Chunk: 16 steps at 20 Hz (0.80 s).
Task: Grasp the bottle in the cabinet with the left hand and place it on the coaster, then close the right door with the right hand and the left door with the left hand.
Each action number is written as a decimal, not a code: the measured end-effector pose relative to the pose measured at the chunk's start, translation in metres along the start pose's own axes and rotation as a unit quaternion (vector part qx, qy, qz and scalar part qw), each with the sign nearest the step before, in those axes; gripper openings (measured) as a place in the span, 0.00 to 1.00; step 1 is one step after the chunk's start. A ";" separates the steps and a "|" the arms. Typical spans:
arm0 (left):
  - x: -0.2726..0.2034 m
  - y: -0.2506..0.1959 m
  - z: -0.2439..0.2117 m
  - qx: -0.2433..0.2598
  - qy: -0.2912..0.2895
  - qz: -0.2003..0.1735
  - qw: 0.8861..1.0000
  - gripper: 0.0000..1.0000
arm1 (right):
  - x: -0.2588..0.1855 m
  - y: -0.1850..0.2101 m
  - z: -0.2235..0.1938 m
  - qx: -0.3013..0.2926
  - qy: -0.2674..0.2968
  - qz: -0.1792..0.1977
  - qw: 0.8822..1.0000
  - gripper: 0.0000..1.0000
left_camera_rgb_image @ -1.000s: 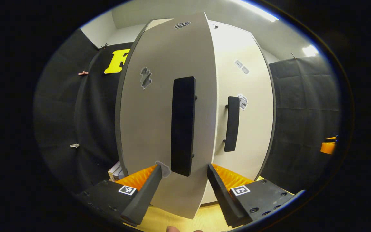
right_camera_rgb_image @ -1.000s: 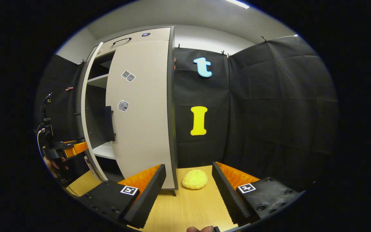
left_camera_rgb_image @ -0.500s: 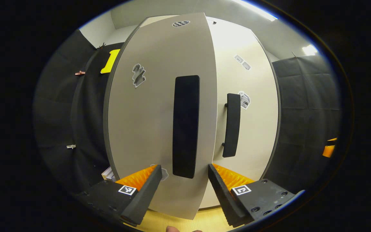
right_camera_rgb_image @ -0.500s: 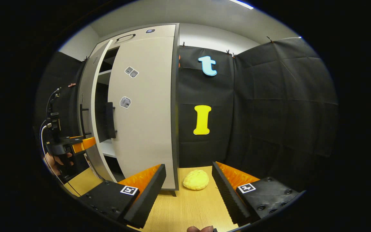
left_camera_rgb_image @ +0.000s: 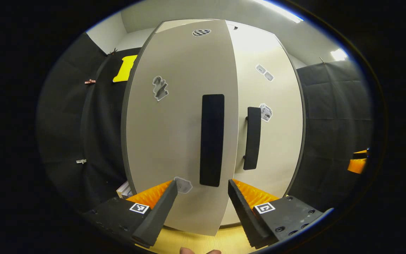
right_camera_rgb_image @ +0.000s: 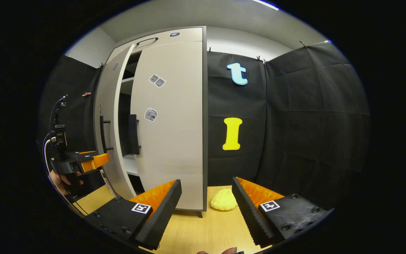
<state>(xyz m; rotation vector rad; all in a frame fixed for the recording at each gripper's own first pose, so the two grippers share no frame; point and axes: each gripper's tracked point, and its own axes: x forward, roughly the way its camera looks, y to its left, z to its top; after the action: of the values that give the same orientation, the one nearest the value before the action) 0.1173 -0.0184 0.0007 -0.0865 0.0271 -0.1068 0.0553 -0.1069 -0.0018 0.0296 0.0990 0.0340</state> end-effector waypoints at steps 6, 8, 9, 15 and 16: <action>-0.038 0.009 0.004 0.013 0.000 -0.002 1.000 0.94 | -0.004 0.027 0.004 -0.010 -0.005 0.016 1.000 0.96; -0.049 0.014 0.007 0.023 -0.001 -0.001 1.000 0.94 | -0.004 0.035 0.008 -0.013 -0.013 0.018 1.000 0.96; -0.054 0.015 0.008 0.030 -0.002 0.001 1.000 0.94 | -0.005 0.039 0.010 -0.013 -0.017 0.019 1.000 0.96; -0.088 0.023 0.023 0.037 -0.014 0.013 0.999 0.94 | -0.011 0.061 0.015 -0.010 -0.029 0.017 0.999 0.96; -0.093 0.024 0.025 0.035 -0.016 0.013 0.999 0.94 | -0.014 0.064 0.015 -0.010 -0.029 0.017 0.999 0.96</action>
<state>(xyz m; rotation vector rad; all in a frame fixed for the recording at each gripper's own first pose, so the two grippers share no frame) 0.0282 0.0176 0.0257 -0.0187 -0.0070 -0.0803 0.0409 -0.0436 0.0166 0.0116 0.0392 0.0675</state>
